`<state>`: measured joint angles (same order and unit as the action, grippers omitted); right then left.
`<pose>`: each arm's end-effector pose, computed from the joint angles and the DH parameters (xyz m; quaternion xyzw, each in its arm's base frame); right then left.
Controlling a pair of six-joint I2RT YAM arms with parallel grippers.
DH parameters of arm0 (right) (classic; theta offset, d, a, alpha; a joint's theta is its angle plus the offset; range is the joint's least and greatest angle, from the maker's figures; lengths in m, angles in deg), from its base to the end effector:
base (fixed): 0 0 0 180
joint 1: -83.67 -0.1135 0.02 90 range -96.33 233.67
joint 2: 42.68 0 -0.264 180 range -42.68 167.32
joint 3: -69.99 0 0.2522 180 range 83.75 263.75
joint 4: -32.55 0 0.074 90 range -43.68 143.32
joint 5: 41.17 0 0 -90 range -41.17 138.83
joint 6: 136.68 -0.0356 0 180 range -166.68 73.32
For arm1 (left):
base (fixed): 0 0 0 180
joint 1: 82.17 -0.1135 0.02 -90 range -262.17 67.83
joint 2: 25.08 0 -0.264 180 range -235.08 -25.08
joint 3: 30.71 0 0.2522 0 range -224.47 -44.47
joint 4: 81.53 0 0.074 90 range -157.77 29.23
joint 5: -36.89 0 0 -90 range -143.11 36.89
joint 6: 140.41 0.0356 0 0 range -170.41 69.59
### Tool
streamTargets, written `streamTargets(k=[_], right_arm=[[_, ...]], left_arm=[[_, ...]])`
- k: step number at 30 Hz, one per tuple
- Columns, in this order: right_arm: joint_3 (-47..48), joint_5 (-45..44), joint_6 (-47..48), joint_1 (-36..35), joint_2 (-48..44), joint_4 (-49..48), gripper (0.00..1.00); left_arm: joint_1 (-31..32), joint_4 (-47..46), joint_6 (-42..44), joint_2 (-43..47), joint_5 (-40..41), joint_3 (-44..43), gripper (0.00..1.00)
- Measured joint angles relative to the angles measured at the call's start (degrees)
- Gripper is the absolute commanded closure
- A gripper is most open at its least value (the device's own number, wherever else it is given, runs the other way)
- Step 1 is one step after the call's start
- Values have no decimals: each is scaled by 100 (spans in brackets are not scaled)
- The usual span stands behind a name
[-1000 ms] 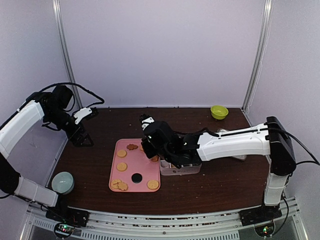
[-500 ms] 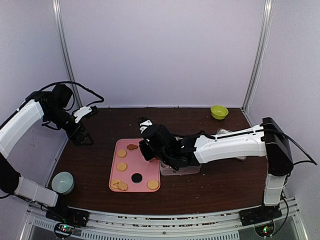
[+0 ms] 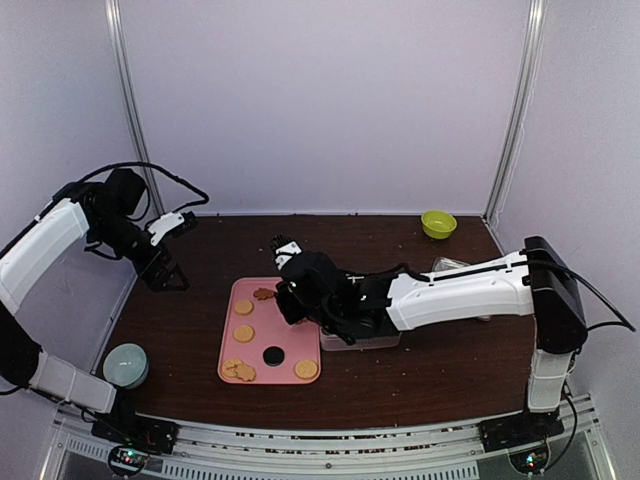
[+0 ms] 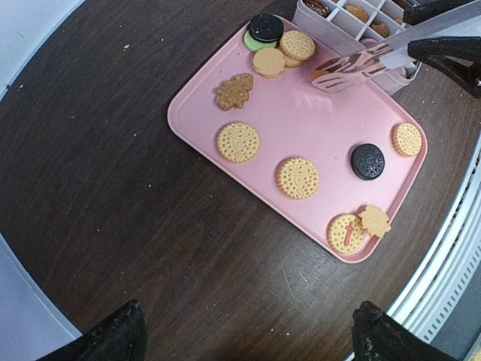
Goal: Pack the cookies
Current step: Pick up the fake cookies from the plate, then place the fake cookies in the empty pocket of the box.
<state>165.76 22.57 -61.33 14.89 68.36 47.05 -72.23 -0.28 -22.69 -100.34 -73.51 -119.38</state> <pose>0.1776 0.4138 0.2409 -0.2818 0.8020 0.1785 0.4955 0.2329 -0.0534 0.3279 0.3439 0.9032 -0.1425 0.2137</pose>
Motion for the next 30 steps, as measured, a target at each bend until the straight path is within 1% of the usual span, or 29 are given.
streamTargets(k=[5,8,9,14,18,22,26,30], right_arm=[[2,-46,129,0,-2,85,84],[2,-59,166,0,-24,120,95],[2,-57,188,0,-46,144,100],[-31,-15,264,26,-417,267,100],[-286,105,262,103,-1233,245,100],[-745,179,243,243,-2192,262,100],[-1331,179,225,345,-3084,503,100],[-1864,216,155,356,-3571,909,100]], left_arm=[[0,-2,-7,0,-20,-50,2],[0,-4,-9,0,-31,-76,2],[0,-4,-9,0,-35,-76,2],[0,-2,-20,-7,-39,-103,2],[0,0,-22,-7,-39,-151,2],[0,4,-20,-7,-39,-151,3],[0,11,-17,-7,-39,-151,2],[-2,11,-17,-7,-42,-153,2]])
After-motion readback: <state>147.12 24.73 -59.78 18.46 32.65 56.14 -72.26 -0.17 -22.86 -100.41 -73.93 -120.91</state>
